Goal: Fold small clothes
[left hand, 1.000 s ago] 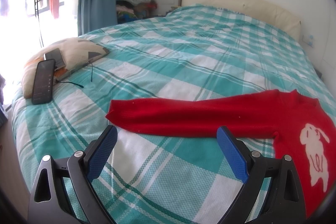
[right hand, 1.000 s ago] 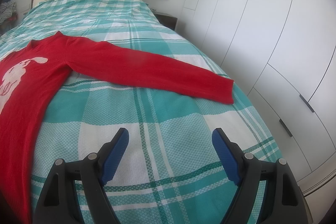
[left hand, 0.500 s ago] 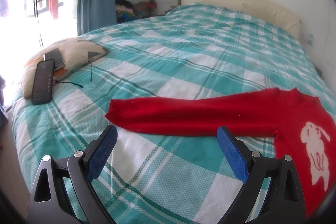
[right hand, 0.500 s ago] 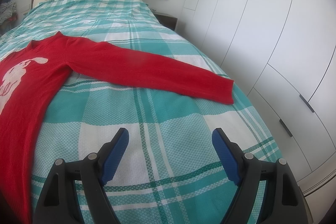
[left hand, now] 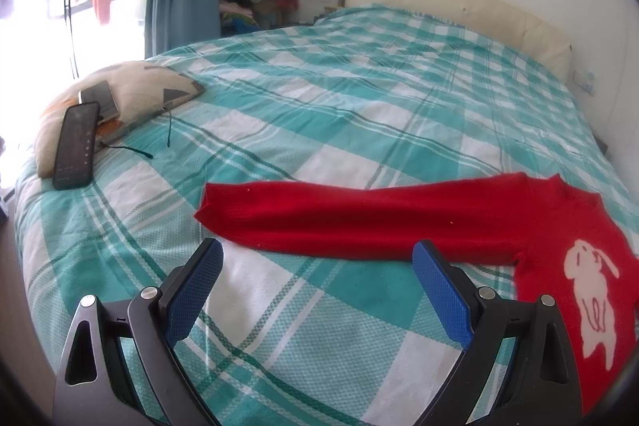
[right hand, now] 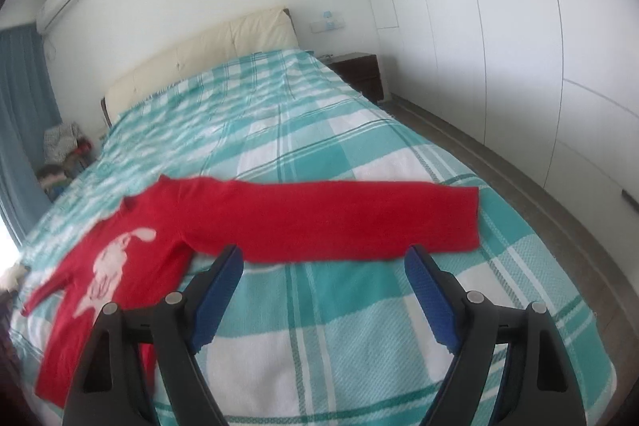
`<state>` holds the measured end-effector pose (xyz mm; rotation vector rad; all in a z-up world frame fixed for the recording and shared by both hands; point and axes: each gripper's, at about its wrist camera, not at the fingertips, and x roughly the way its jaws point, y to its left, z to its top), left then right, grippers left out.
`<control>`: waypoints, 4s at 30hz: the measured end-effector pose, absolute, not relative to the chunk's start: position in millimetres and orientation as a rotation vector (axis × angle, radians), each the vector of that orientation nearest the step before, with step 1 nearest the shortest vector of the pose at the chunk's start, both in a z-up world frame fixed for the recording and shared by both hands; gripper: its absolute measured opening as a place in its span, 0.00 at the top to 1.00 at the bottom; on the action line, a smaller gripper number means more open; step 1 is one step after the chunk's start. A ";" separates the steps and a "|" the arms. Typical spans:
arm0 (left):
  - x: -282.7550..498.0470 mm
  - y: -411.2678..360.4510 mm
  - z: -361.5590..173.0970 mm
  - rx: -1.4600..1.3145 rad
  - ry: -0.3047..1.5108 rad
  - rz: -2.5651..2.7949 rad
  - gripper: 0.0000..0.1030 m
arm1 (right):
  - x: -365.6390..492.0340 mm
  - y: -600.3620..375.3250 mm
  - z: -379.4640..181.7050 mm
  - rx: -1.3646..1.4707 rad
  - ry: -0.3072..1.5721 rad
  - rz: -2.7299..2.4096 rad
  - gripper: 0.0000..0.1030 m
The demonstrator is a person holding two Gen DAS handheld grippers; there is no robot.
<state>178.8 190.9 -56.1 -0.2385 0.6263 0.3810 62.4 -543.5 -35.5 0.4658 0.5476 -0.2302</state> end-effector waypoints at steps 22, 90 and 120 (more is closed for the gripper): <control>166.1 186.5 -55.3 -0.166 0.657 0.392 0.06 | 104.6 -661.0 -124.6 1.109 0.652 -0.206 0.36; 212.6 99.1 -96.1 0.220 0.882 0.183 0.03 | 152.2 -412.7 -112.8 0.086 0.722 -0.217 0.26; 205.3 115.6 -120.7 0.078 0.893 0.124 0.00 | 151.8 -411.4 -119.9 0.087 0.733 -0.209 0.11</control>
